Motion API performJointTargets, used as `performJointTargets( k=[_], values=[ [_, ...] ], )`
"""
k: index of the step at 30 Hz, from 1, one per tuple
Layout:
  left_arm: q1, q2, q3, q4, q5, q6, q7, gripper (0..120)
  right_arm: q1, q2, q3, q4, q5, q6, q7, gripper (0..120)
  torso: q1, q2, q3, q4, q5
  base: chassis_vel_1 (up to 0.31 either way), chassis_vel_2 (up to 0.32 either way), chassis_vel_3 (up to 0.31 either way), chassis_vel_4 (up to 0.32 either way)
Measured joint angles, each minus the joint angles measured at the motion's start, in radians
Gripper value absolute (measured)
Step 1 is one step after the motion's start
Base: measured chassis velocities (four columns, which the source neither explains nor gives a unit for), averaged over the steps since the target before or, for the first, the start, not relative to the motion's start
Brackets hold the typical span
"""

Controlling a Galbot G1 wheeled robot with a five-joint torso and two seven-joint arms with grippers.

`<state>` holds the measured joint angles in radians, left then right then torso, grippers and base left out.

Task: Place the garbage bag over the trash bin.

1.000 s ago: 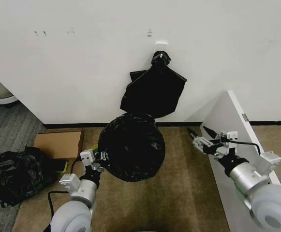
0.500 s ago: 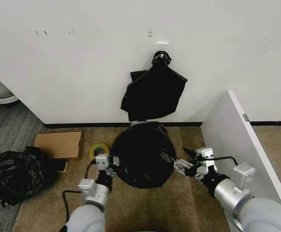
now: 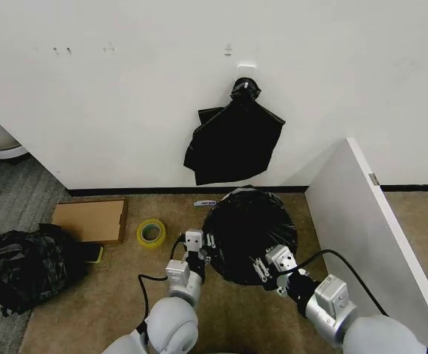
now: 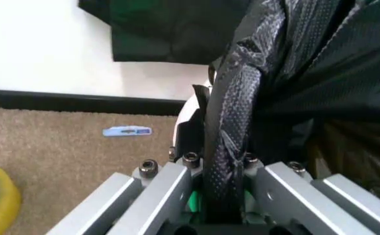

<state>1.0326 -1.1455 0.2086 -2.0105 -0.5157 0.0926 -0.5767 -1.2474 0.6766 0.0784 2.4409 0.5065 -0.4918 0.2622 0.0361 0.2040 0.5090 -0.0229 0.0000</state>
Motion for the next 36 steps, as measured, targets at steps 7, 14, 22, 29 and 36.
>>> performJointTargets(
  k=[7,14,22,29,36],
  values=[
    [-0.008,-0.026,0.045,0.011,0.070,0.002,0.008,0,0.179,0.076,-0.185,-0.084,-0.007,-0.180,0.175,0,0.000,0.000,0.000,0.0000,0.0000,0.000,0.000,0.000,0.000],
    [-0.001,-0.030,0.050,0.009,0.077,0.001,0.011,0,0.279,0.119,-0.292,-0.221,0.003,-0.245,0.268,0,0.000,0.000,0.000,-0.0001,0.0000,0.000,0.000,0.000,0.000],
    [0.013,-0.027,0.081,0.004,0.124,-0.008,0.026,0,0.371,0.135,-0.366,-0.328,0.028,-0.245,0.341,0,0.000,0.000,0.000,0.0000,0.0000,0.000,0.000,0.000,0.000],
    [0.014,-0.026,0.104,-0.004,0.131,-0.009,0.034,0,0.408,0.139,-0.388,-0.385,0.072,-0.244,0.382,0,0.000,0.000,0.000,-0.0002,0.0000,0.000,0.000,0.000,0.000],
    [0.033,-0.008,0.107,-0.024,0.146,-0.016,0.053,0,0.448,0.126,-0.406,-0.415,0.107,-0.244,0.402,0,0.000,0.000,0.000,-0.0001,-0.0001,0.000,0.000,0.000,0.000]
  ],
)
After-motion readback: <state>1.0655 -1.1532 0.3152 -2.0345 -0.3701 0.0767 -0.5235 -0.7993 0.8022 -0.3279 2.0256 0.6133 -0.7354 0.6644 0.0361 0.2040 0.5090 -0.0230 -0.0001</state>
